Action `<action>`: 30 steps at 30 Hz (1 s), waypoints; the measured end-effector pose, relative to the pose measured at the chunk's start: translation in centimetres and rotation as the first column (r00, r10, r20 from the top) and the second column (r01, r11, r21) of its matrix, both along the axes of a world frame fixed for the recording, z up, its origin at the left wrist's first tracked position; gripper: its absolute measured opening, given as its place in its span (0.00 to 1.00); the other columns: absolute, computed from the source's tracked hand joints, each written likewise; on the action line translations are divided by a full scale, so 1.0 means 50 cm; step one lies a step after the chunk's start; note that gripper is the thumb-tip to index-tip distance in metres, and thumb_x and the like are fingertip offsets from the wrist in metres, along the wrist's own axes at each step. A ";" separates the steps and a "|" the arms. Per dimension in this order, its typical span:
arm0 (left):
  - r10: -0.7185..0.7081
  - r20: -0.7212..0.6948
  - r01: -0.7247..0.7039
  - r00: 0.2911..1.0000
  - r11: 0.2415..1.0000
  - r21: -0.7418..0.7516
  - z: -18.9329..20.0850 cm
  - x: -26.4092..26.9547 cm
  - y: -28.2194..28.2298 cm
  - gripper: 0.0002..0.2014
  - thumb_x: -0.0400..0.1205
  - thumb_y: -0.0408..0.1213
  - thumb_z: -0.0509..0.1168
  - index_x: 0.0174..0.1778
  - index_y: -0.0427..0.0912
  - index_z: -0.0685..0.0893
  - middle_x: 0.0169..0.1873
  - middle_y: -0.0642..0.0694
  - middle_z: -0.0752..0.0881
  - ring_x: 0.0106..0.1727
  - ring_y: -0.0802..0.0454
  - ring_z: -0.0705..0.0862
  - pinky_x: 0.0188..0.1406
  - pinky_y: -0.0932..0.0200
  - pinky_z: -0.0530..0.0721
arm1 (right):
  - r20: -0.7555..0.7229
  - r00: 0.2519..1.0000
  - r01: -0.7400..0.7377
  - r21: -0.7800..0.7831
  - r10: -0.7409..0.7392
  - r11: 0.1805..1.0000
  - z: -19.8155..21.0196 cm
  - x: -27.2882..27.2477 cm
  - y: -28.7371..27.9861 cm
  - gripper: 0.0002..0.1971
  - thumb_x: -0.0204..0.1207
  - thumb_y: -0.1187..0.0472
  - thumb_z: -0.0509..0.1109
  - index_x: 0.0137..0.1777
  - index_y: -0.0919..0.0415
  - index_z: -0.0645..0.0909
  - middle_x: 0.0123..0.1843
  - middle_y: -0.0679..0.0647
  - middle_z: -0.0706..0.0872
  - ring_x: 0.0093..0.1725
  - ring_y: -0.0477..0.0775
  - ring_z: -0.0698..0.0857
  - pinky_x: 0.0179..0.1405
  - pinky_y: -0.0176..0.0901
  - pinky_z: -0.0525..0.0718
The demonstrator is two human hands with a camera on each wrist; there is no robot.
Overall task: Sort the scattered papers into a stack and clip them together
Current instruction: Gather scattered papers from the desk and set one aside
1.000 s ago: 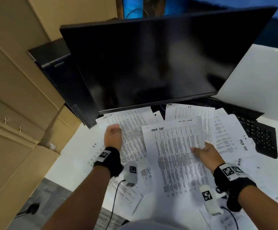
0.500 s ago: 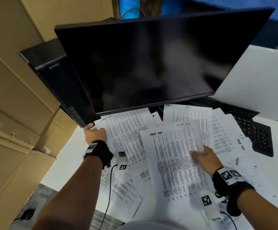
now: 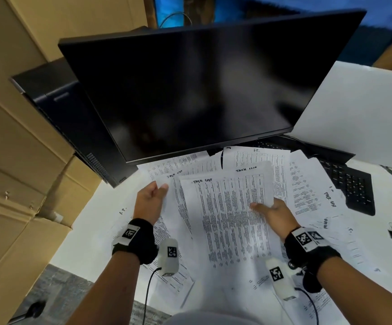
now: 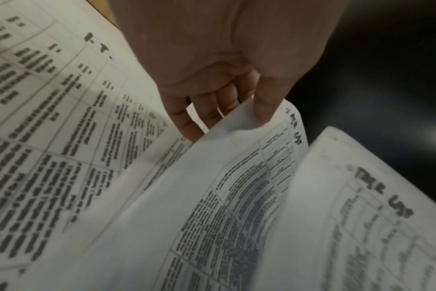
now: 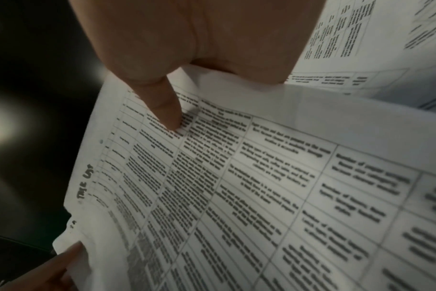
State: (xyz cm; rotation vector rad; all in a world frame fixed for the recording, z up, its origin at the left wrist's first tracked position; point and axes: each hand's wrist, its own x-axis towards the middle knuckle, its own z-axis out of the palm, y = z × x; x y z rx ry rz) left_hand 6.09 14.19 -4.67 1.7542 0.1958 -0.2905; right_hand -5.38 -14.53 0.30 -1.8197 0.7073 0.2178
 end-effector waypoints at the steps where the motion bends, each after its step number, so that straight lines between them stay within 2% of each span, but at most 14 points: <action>1: -0.019 0.001 0.019 1.000 0.999 -0.037 0.019 -0.008 -0.008 0.16 0.83 0.45 0.65 0.54 0.34 0.85 0.45 0.40 0.88 0.49 0.43 0.85 0.61 0.43 0.81 | 0.024 1.000 0.002 0.010 -0.003 1.000 0.005 0.002 0.002 0.08 0.77 0.56 0.71 0.48 0.60 0.86 0.48 0.63 0.90 0.54 0.63 0.87 0.62 0.52 0.81; 3: -0.046 -0.027 0.041 0.999 0.990 -0.137 0.049 -0.015 -0.023 0.12 0.85 0.39 0.63 0.58 0.37 0.85 0.51 0.42 0.89 0.52 0.45 0.87 0.62 0.46 0.81 | 0.081 0.996 0.026 0.044 -0.030 0.999 0.018 0.008 0.005 0.12 0.78 0.58 0.71 0.59 0.61 0.84 0.55 0.54 0.89 0.57 0.55 0.86 0.64 0.47 0.77; 6: -0.027 -0.115 -0.010 0.993 0.950 -0.312 0.095 -0.017 -0.047 0.18 0.81 0.36 0.65 0.67 0.36 0.82 0.61 0.39 0.87 0.59 0.43 0.86 0.66 0.48 0.80 | 0.153 0.987 0.029 0.097 -0.043 0.995 0.046 0.019 0.009 0.15 0.78 0.61 0.71 0.65 0.54 0.79 0.54 0.47 0.86 0.53 0.46 0.83 0.54 0.37 0.75; 8: -0.017 -0.121 -0.033 0.993 0.914 -0.403 0.127 -0.020 -0.063 0.16 0.83 0.30 0.60 0.65 0.36 0.83 0.57 0.41 0.89 0.57 0.46 0.88 0.63 0.54 0.83 | 0.174 0.984 0.023 0.119 -0.044 0.993 0.063 0.026 0.008 0.12 0.78 0.62 0.71 0.61 0.53 0.80 0.51 0.44 0.86 0.50 0.41 0.83 0.44 0.30 0.74; 10: -0.034 -0.085 -0.008 0.996 0.894 -0.447 0.162 -0.023 -0.082 0.15 0.85 0.28 0.54 0.55 0.39 0.87 0.46 0.45 0.92 0.48 0.49 0.90 0.51 0.58 0.87 | 0.191 0.980 0.025 0.122 -0.048 0.992 0.077 0.032 0.007 0.07 0.77 0.62 0.72 0.53 0.54 0.83 0.48 0.44 0.87 0.50 0.42 0.84 0.41 0.30 0.73; 12: -0.007 -0.083 -0.034 0.996 0.877 -0.479 0.193 -0.025 -0.101 0.16 0.85 0.30 0.55 0.49 0.42 0.89 0.43 0.46 0.93 0.46 0.48 0.90 0.51 0.54 0.87 | 0.210 0.976 0.034 0.125 -0.060 0.992 0.088 0.039 0.006 0.04 0.76 0.61 0.73 0.47 0.51 0.84 0.47 0.46 0.89 0.50 0.46 0.86 0.44 0.35 0.76; 15: 0.053 -0.085 -0.088 0.995 0.866 -0.491 0.215 -0.021 -0.115 0.14 0.82 0.35 0.60 0.54 0.43 0.90 0.55 0.40 0.90 0.59 0.40 0.87 0.68 0.40 0.80 | 0.239 0.966 0.065 0.129 -0.095 0.989 0.101 0.052 0.002 0.02 0.75 0.59 0.74 0.45 0.51 0.85 0.49 0.50 0.90 0.52 0.50 0.87 0.50 0.43 0.78; 17: 0.044 -0.059 -0.068 0.997 0.860 -0.505 0.231 -0.020 -0.118 0.16 0.80 0.43 0.62 0.60 0.45 0.88 0.63 0.38 0.87 0.68 0.37 0.83 0.74 0.34 0.73 | 0.269 0.957 0.073 0.140 -0.109 0.988 0.111 0.059 -0.002 0.03 0.74 0.58 0.74 0.47 0.51 0.87 0.50 0.49 0.91 0.53 0.49 0.87 0.53 0.44 0.79; 19: -0.025 -0.038 0.000 0.999 0.832 -0.554 0.247 -0.021 -0.119 0.22 0.82 0.57 0.59 0.63 0.48 0.87 0.64 0.40 0.87 0.68 0.40 0.83 0.74 0.36 0.73 | 0.325 0.937 0.080 0.160 -0.130 0.984 0.127 0.067 -0.002 0.05 0.75 0.58 0.74 0.49 0.51 0.87 0.51 0.47 0.91 0.54 0.47 0.88 0.55 0.43 0.81; 20: -0.042 -0.007 0.031 0.999 0.831 -0.556 0.255 -0.022 -0.118 0.25 0.82 0.61 0.55 0.61 0.49 0.87 0.61 0.43 0.88 0.65 0.44 0.84 0.72 0.38 0.76 | 0.359 0.921 0.092 0.177 -0.151 0.980 0.137 0.071 -0.001 0.05 0.76 0.60 0.73 0.49 0.50 0.87 0.50 0.46 0.91 0.54 0.46 0.88 0.54 0.41 0.81; 22: -0.035 0.149 0.099 0.988 0.891 -0.443 0.275 -0.027 -0.123 0.24 0.83 0.59 0.54 0.58 0.47 0.86 0.56 0.47 0.89 0.59 0.49 0.86 0.64 0.43 0.82 | 0.423 0.883 0.130 0.201 -0.205 0.971 0.156 0.080 0.001 0.08 0.76 0.63 0.73 0.51 0.50 0.87 0.51 0.45 0.91 0.53 0.44 0.89 0.52 0.37 0.82; 24: -0.053 0.267 0.120 0.962 0.963 -0.241 0.283 -0.030 -0.131 0.15 0.84 0.48 0.62 0.62 0.45 0.83 0.56 0.51 0.89 0.58 0.52 0.87 0.58 0.50 0.86 | 0.473 0.852 0.141 0.203 -0.223 0.969 0.174 0.088 0.003 0.10 0.77 0.67 0.71 0.54 0.52 0.86 0.52 0.45 0.91 0.53 0.43 0.89 0.52 0.37 0.84; 26: -0.018 0.287 0.060 0.958 0.988 -0.139 0.277 -0.025 -0.136 0.12 0.84 0.36 0.65 0.63 0.46 0.82 0.54 0.54 0.89 0.57 0.52 0.88 0.56 0.54 0.86 | 0.517 0.829 0.137 0.182 -0.213 0.974 0.190 0.094 0.008 0.15 0.77 0.70 0.69 0.61 0.56 0.84 0.54 0.45 0.90 0.55 0.43 0.88 0.55 0.37 0.85; 30: 0.032 0.303 0.023 0.953 0.985 -0.174 0.287 -0.017 -0.137 0.13 0.82 0.28 0.63 0.58 0.48 0.85 0.54 0.52 0.90 0.56 0.52 0.89 0.58 0.50 0.87 | 0.582 0.785 0.119 0.192 -0.211 0.974 0.210 0.101 0.015 0.31 0.75 0.76 0.67 0.76 0.57 0.67 0.56 0.44 0.88 0.57 0.43 0.87 0.51 0.34 0.85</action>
